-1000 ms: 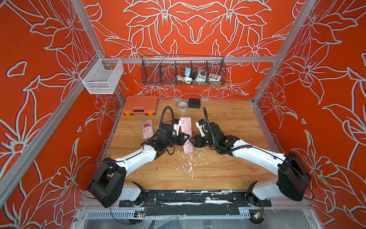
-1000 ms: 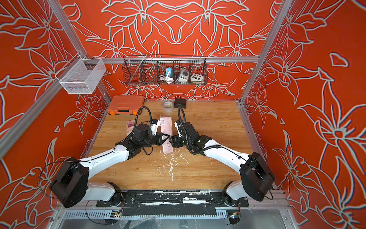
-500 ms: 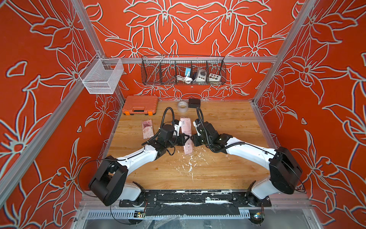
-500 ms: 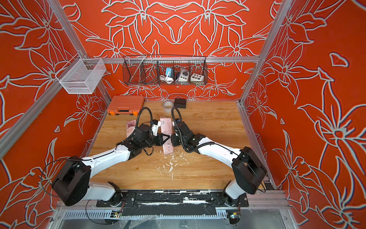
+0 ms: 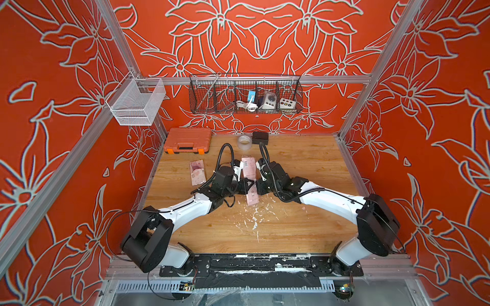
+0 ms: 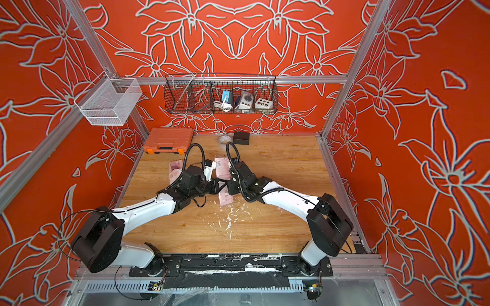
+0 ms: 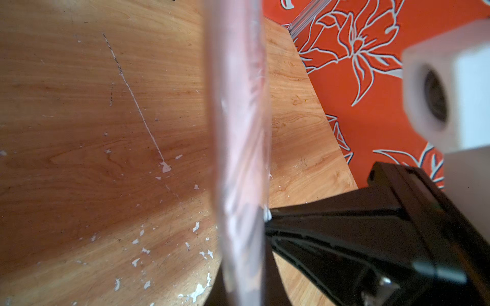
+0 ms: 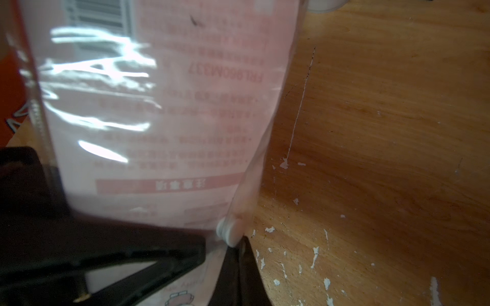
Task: Open the ruler set and take out the ruler
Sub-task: Open the ruler set bag.
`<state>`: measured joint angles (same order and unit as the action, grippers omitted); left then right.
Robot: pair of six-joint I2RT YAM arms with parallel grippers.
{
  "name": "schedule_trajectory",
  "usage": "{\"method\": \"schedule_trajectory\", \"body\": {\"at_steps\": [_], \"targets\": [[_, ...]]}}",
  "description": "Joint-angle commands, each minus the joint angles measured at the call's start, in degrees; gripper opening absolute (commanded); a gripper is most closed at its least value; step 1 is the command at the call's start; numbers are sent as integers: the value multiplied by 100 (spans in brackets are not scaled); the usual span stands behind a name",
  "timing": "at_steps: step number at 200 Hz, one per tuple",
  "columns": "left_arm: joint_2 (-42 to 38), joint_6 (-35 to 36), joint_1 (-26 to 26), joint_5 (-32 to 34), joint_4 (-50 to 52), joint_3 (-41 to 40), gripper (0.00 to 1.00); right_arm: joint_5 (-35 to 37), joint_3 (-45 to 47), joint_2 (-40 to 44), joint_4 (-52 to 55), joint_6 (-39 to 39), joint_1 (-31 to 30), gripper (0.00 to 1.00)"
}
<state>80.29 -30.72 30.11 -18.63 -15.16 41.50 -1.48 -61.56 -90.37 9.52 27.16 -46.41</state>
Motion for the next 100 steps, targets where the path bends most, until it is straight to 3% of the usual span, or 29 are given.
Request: {"method": "schedule_trajectory", "body": {"at_steps": [1, 100], "targets": [[-222, 163, 180, -612, -14, -23, 0, 268, -28, -89, -19, 167, 419, 0], [-356, 219, 49, -660, 77, -115, 0, -1065, 797, 311, -535, 594, 1327, 0]]}}
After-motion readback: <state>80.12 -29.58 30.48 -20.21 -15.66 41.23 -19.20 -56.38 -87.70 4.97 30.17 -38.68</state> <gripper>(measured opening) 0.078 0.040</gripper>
